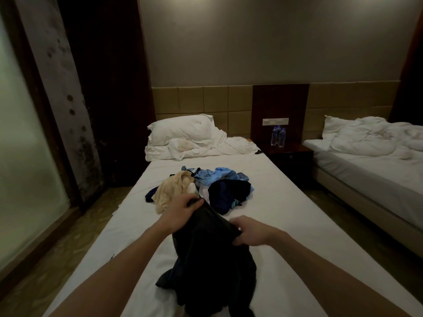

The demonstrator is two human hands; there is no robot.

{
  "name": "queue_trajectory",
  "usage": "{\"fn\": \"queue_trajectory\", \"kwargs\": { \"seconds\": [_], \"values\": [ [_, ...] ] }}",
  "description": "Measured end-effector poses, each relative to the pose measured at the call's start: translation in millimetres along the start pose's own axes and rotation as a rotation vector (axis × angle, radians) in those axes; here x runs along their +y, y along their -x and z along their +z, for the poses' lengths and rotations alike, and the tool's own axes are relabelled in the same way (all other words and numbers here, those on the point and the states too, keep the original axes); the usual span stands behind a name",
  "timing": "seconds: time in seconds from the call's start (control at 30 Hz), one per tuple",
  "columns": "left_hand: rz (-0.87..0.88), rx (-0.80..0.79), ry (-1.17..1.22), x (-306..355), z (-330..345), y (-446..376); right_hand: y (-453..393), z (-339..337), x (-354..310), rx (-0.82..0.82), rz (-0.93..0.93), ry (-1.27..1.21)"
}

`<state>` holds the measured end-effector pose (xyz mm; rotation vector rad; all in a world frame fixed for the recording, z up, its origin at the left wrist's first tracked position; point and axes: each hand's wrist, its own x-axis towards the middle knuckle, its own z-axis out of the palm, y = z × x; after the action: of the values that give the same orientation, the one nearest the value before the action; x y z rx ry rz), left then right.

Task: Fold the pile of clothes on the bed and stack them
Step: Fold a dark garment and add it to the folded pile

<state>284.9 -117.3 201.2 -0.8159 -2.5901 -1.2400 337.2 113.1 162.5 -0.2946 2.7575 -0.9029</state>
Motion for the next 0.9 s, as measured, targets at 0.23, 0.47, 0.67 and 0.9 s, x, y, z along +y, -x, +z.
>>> {"fn": "queue_trajectory", "kwargs": {
  "seconds": [0.23, 0.47, 0.67, 0.9],
  "values": [
    [-0.060, 0.269, -0.011, -4, -19, -1, 7, 9, 37, 0.127, 0.192, -0.098],
    [-0.129, 0.178, -0.058, -1, -37, 16, 49, -52, 5, 0.416, 0.063, -0.695],
    [-0.091, 0.103, -0.156, 6, -66, 29, 92, -96, -20, 0.324, -0.064, -0.492],
    [0.087, 0.472, -0.156, 66, -95, 49, 142, -117, -60, 0.746, -0.292, -0.399]
  ]
}}
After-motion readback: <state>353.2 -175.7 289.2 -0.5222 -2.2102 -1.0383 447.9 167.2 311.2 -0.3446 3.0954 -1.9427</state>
